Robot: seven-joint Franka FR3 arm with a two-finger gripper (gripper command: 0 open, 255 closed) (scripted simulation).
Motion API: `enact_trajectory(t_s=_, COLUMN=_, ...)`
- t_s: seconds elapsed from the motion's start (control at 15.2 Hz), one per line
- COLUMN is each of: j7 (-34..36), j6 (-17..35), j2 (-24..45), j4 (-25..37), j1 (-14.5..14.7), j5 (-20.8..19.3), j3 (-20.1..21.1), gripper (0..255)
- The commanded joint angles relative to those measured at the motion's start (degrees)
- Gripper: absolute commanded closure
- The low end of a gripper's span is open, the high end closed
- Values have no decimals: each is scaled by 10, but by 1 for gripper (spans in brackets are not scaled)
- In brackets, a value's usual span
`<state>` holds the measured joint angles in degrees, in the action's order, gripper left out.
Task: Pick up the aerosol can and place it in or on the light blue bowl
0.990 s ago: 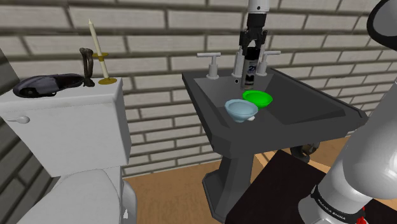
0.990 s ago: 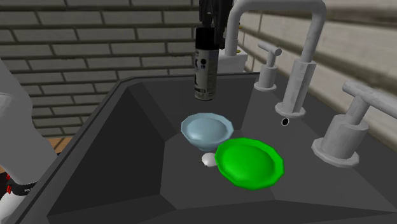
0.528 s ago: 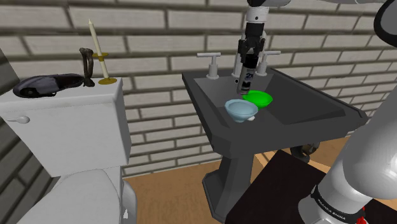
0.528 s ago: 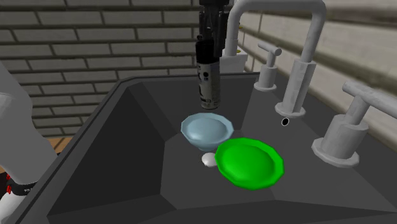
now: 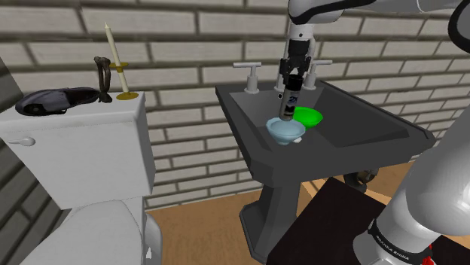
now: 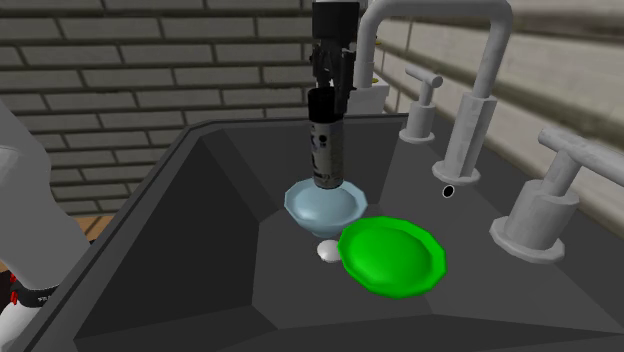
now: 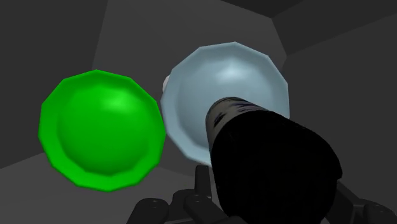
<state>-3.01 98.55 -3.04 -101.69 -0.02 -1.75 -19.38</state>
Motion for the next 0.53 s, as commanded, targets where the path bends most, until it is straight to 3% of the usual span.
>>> enact_trajectory(t_s=0.0, j7=1, j6=16, j2=1, j4=-18, j1=-2, j5=-1, j3=-2, gripper=255)
enact_trajectory(t_s=0.46, j7=1, j6=23, j2=1, j4=-25, j1=-3, j5=-1, j3=-1, gripper=255)
